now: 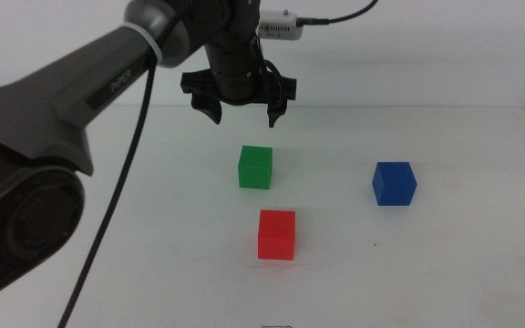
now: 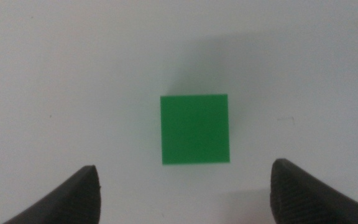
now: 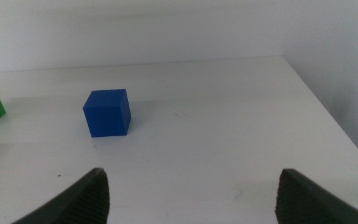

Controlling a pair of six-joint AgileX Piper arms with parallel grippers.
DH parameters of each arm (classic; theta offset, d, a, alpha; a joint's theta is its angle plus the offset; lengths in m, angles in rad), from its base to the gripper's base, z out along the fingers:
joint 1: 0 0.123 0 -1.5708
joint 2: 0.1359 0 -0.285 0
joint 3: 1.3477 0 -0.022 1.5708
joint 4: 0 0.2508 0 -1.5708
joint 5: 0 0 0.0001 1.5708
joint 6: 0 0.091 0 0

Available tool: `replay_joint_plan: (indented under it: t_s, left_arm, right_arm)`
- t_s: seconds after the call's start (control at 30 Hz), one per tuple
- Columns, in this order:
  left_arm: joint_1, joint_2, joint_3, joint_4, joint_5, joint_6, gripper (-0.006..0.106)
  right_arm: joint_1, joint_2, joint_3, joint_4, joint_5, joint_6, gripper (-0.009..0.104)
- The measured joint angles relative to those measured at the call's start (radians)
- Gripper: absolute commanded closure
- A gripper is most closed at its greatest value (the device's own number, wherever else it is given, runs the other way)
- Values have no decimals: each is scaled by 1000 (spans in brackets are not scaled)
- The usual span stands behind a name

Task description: Stack red cubes first, then green, then blue cubes in a specific spot.

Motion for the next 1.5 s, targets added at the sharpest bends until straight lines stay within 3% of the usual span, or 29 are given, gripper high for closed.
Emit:
replay_joint_plan:
  t_s: [0.73,1.03,1.2,1.5]
  left_arm:
    - [12,169,-5,-14,-162,47,7]
    - [12,223,-5,-14,-205,48,14]
    - [12,231,-5,-14,-223,48,30]
    - [16,236,-5,-40,-213,48,82]
  right_arm:
    - [0,0,0,0,0,0,22]
    - [0,0,0,0,0,0,22]
    - [0,0,0,0,0,0,22]
    - [0,0,0,0,0,0,22]
